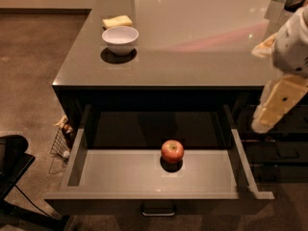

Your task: Pick apple from top drawer and place on counter

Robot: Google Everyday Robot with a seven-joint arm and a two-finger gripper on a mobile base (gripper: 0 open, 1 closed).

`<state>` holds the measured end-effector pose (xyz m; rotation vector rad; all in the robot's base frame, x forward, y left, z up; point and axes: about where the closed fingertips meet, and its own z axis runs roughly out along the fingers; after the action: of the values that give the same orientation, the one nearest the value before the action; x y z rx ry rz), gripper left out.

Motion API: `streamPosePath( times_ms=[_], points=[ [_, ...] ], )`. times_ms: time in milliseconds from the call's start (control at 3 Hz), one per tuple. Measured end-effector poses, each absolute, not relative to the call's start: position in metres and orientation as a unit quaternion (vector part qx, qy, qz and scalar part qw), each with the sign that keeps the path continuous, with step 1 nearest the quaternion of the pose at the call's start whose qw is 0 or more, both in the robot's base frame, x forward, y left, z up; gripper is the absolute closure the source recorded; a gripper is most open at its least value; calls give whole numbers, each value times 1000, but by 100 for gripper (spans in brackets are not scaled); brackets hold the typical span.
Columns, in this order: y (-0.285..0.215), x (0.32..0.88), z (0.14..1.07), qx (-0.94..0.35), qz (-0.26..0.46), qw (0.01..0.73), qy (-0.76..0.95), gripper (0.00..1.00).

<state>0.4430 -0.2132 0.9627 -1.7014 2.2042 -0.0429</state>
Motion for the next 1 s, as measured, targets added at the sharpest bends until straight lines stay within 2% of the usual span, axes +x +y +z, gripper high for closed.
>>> streamPosePath(
  times_ms=[333,667,1000],
  points=[
    [-202,456,892,-603,69,228,762,0],
    [-170,479,804,-577,183,334,722,0],
    [-139,500,765,-535,258,431,679,0]
  ],
)
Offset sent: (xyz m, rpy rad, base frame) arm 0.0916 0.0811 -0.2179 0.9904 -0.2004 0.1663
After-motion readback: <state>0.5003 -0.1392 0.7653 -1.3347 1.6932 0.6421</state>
